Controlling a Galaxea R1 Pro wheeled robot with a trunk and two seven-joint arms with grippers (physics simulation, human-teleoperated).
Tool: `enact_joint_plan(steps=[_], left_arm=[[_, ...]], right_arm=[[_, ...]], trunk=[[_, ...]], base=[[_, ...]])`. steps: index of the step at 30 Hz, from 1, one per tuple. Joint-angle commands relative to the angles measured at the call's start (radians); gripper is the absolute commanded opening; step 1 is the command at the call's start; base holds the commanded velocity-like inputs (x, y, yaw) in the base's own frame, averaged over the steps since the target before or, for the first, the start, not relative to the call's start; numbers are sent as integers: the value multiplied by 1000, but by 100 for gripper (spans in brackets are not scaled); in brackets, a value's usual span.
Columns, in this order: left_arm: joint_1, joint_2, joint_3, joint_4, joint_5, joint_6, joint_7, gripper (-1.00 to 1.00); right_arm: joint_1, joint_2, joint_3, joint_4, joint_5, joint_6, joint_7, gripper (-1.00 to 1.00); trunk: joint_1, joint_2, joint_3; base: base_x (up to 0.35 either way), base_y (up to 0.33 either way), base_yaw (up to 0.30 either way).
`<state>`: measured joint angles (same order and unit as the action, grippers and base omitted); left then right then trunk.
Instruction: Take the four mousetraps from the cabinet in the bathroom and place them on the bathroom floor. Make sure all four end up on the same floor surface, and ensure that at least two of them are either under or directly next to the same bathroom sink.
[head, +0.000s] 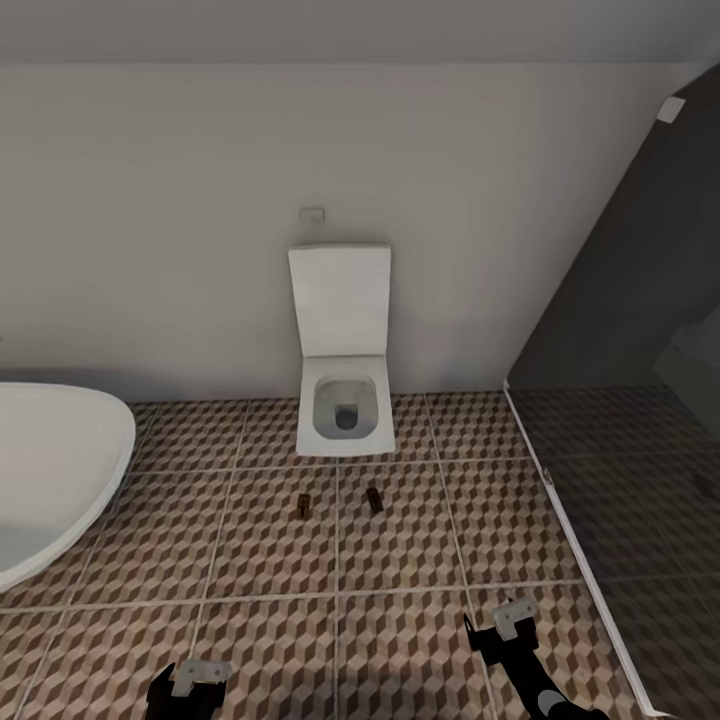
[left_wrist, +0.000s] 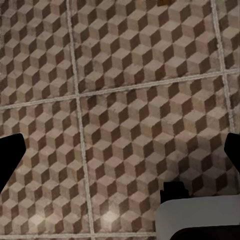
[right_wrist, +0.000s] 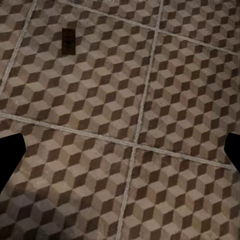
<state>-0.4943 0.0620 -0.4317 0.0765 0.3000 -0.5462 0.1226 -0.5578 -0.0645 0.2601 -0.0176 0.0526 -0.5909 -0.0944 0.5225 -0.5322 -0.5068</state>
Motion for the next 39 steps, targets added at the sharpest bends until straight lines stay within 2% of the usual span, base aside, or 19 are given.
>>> enact_joint_plan(steps=[1,19,39], left_arm=[[-1,-1,-9,3,4,-5,3,100],[-1,-1,-9,3,4,-5,3,100],[-1,-1,-9,3,4,-5,3,100]], right_arm=[[-1,0,7,1,6,-1,-10,100],[-1,2,8,1,6,-1,-10,100],[-1,3,8,1,6,0,-10,100]], trunk=[[-4,6,4],[-73,132,89],[-73,132,122]], base=[[0,0,0],[0,0,0],[0,0,0]])
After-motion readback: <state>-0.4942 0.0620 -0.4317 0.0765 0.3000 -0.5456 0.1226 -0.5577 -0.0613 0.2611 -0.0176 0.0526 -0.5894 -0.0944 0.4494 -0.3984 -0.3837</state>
